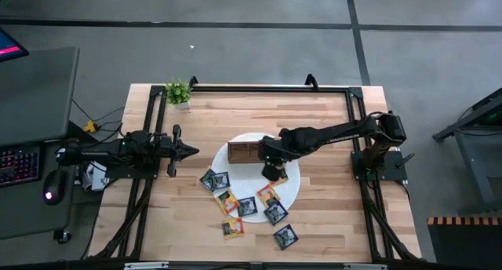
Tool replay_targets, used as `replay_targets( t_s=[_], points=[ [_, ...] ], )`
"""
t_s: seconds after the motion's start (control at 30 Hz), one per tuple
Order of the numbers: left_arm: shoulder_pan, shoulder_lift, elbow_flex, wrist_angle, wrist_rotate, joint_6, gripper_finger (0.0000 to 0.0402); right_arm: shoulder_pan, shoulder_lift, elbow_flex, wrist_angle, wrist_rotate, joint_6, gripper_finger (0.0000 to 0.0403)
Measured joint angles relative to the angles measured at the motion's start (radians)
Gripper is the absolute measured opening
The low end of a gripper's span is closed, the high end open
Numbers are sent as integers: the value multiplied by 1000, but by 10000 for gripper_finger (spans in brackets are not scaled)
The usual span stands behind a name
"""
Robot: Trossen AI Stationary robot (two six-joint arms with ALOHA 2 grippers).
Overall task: Pick & Place Tea
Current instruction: Put the white tea bag into the right section of the wooden organizer
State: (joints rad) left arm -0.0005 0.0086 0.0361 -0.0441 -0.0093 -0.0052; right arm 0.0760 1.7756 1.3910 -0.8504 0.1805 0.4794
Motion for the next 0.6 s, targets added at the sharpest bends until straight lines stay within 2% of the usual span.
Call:
replay_targets(
  t_s=[0.13, 0.37, 0.6],
  points=[
    [0, 0, 0, 0, 0, 0, 1, 13, 1, -41, 6, 5, -51, 0],
    [0, 0, 0, 0, 0, 0, 1, 10, 1, -80, 10, 83, -46, 0],
    [0, 0, 0, 0, 0, 0, 1, 2, 1, -80, 11, 72, -52, 0]
  ],
)
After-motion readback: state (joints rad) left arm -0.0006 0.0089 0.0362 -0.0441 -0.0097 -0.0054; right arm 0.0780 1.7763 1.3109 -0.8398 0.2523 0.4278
